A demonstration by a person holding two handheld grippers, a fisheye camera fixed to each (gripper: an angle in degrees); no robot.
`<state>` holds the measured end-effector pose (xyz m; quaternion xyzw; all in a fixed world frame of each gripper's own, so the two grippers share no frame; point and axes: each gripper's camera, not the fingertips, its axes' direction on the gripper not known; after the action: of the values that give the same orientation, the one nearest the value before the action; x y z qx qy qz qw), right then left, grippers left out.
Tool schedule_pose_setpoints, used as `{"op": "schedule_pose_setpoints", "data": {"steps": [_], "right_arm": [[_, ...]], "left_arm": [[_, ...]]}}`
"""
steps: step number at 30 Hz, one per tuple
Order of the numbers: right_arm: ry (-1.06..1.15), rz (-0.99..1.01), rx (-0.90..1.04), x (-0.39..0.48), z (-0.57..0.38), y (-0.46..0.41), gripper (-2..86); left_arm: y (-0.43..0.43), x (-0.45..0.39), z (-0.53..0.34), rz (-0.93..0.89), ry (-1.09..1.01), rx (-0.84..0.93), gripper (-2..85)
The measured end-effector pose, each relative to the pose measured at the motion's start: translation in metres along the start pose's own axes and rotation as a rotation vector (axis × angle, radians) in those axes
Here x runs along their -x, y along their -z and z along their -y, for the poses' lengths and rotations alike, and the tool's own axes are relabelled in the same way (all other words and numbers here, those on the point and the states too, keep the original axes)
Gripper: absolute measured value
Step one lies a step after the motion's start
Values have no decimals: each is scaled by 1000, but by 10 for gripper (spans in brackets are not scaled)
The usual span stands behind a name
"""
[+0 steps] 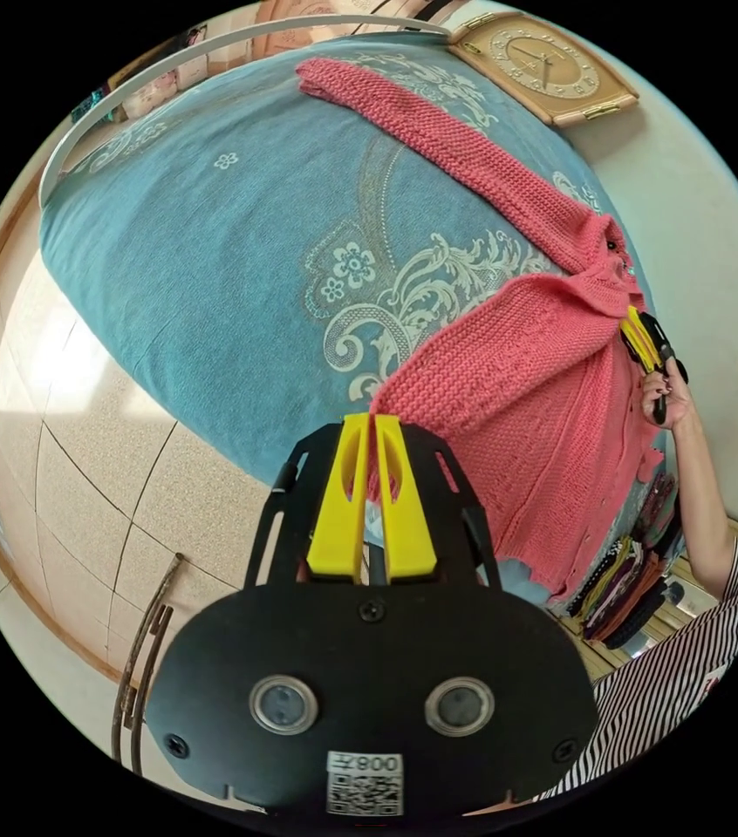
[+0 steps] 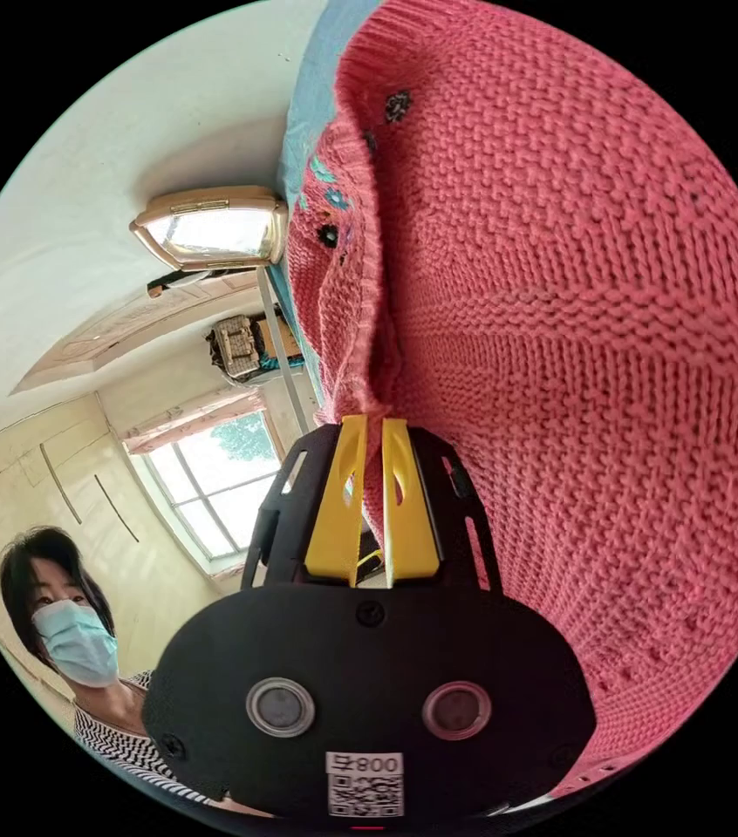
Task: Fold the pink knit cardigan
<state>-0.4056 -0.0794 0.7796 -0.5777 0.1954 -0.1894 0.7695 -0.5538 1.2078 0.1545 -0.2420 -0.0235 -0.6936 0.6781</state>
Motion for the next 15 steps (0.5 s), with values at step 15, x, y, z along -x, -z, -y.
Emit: {"op": "schedule_pose_setpoints", "data": {"steps": [15], "right_arm": [[336, -163, 114, 160, 24, 58, 22]], "left_arm": [[30, -95, -81, -619, -414, 135, 7]]}}
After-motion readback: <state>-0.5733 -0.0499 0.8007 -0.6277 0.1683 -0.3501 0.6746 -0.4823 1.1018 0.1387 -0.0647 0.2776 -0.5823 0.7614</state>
